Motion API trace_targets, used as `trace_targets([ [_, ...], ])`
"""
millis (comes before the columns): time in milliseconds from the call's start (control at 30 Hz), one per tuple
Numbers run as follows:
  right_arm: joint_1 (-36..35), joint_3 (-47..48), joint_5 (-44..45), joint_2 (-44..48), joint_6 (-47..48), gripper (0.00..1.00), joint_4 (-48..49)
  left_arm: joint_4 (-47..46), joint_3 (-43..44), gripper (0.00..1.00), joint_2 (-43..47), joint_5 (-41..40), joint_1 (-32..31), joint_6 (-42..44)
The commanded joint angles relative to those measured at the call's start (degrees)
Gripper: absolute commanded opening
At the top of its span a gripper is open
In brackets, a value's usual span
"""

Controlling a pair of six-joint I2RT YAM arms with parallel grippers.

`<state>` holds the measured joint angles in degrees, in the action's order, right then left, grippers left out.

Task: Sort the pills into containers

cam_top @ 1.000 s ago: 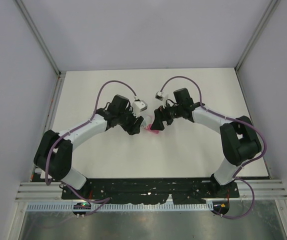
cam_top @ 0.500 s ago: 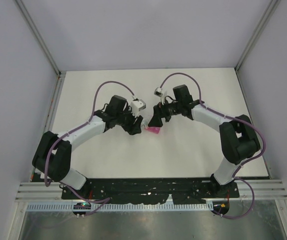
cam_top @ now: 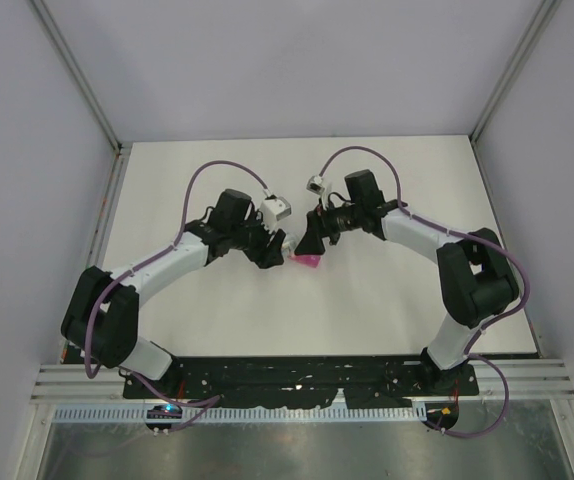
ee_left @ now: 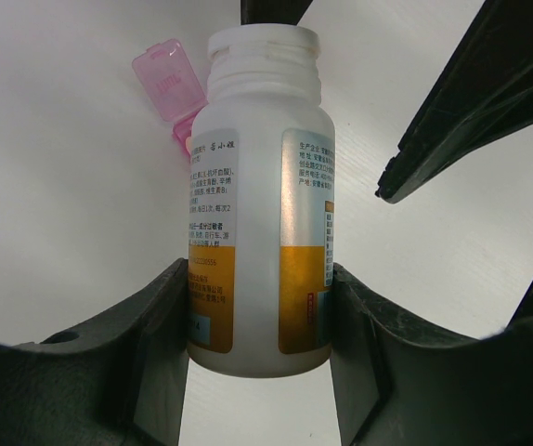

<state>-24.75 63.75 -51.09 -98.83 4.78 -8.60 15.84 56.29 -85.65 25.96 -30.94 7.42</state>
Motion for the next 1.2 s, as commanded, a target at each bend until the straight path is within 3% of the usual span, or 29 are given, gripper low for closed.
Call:
trace_targets([
  [0, -0.82, 1.82, -2.61, 1.00, -0.21, 0.86, 1.75, -3.35, 0.22, 0.00, 1.89, 1.64, 0.35, -0.83],
  [567, -2.76, 2.61, -2.96, 3.37, 1.37, 0.85, -1.50, -3.97, -0.22, 0.00, 3.38, 2.25, 0.35, -1.00],
  [1167, -6.71, 7.44, 2.39, 11.46, 9.37, 0.85, -13.10, -6.08, -0.83, 0.00, 7.25, 7.62, 0.35, -0.30],
])
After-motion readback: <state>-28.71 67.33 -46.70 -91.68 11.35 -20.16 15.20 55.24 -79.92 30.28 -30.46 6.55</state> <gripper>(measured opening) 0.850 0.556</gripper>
